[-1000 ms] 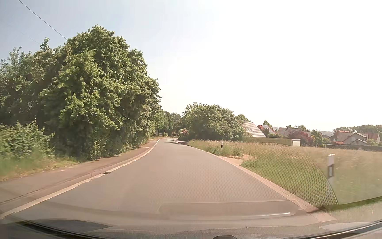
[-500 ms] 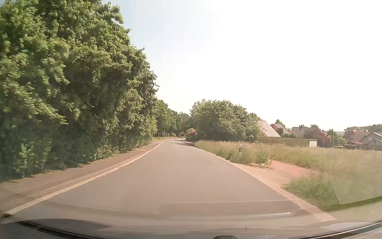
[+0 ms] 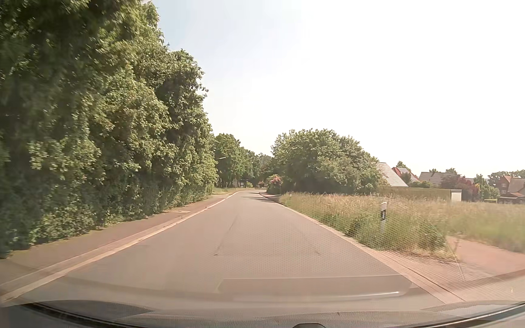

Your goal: Follow the waypoints while adhering to traffic rules and regulations

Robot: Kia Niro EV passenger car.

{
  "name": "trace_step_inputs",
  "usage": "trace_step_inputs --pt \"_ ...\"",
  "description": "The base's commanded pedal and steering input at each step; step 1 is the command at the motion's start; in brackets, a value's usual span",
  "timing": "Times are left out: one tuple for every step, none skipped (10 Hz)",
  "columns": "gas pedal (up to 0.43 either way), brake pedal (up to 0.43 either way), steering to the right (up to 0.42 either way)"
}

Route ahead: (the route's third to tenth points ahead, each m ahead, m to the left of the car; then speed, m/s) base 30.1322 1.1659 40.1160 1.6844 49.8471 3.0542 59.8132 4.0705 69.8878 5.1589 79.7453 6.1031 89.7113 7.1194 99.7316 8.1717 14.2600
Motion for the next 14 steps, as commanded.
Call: trace_step_inputs --pt "0.15 0.0 -0.023" --pt "0.15 0.0 -0.021" --pt "0.15 0.0 -0.02" --pt "0.15 0.0 -0.018" --pt "0.15 0.0 -0.018" --pt "0.15 0.0 -0.018" --pt "0.15 0.0 -0.017" --pt "0.15 0.0 -0.017" --pt "0.15 0.0 -0.015" --pt "0.15 0.0 -0.013" --pt "0.15 0.0 -0.013" --pt "0.15 0.0 -0.011" --pt "0.15 0.0 -0.01" --pt "0.15 0.0 -0.01"
